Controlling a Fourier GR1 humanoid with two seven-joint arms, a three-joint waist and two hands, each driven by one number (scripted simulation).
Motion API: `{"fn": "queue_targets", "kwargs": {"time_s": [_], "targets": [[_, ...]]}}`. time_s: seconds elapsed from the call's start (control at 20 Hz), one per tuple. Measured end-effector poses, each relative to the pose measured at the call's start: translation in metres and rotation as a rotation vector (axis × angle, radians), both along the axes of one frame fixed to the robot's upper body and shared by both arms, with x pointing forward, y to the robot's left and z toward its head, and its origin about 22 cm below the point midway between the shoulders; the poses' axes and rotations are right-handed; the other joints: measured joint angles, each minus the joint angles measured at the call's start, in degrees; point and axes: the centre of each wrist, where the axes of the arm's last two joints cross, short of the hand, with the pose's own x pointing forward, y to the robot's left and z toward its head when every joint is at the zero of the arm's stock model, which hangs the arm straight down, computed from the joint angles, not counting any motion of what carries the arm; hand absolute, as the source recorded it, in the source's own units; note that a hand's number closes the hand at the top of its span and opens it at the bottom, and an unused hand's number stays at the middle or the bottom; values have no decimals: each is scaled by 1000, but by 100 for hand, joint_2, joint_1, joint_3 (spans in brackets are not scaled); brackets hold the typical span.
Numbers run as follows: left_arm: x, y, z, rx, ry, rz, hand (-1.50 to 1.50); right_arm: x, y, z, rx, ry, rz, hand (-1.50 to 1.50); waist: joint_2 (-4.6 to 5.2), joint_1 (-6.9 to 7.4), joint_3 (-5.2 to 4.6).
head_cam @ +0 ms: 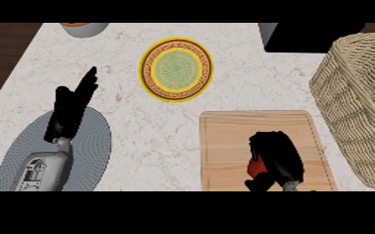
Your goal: Pick the bell pepper from the cutting board and place it in the basket
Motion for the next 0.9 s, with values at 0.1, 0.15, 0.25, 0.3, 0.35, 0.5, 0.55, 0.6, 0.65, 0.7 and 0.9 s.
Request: {"fn": "queue_targets", "kwargs": {"time_s": [0.1, 0.15, 0.25, 0.3, 0.35, 0.5, 0.55, 0.6, 0.65, 0.7, 0.9], "targets": [[-2, 3, -3, -1, 6, 2, 0, 10, 14, 7, -54, 1, 21, 150, 6, -8, 15], [-1, 6, -3, 0, 9, 5, 0, 14, 19, 13, -67, -14, 32, 150, 11, -18, 24], [1, 4, -1, -1, 5, 8, 0, 15, 25, 26, -20, -31, 25, 150, 16, -41, 43], [0, 3, -2, 0, 3, 9, 0, 13, 27, 33, 22, -33, 19, 150, 15, -51, 50], [-1, 6, -1, -2, 6, 8, 0, 10, 29, 40, 63, -40, 9, 150, 15, -61, 55], [-2, 9, -2, -1, 12, 14, 0, 6, 39, 66, 202, -79, -6, 150, 14, -81, 64], [-3, 7, -4, -1, 13, 16, 0, 2, 40, 78, 251, -104, -8, 150, 9, -102, 66], [-1, 8, -4, -4, 12, 20, 0, 1, 41, 89, 303, -126, -12, 150, 11, -110, 67], [-1, 7, -5, 0, 12, 22, 0, -2, 42, 101, 361, -148, -18, 150, 11, -120, 69], [-1, 5, -5, 0, 9, 19, 0, -4, 41, 113, 415, -174, -28, 150, 8, -116, 70], [-4, 3, 0, -5, 10, 14, 0, -19, 38, 165, 562, -281, -67, 150, -1, -87, 71]]}}
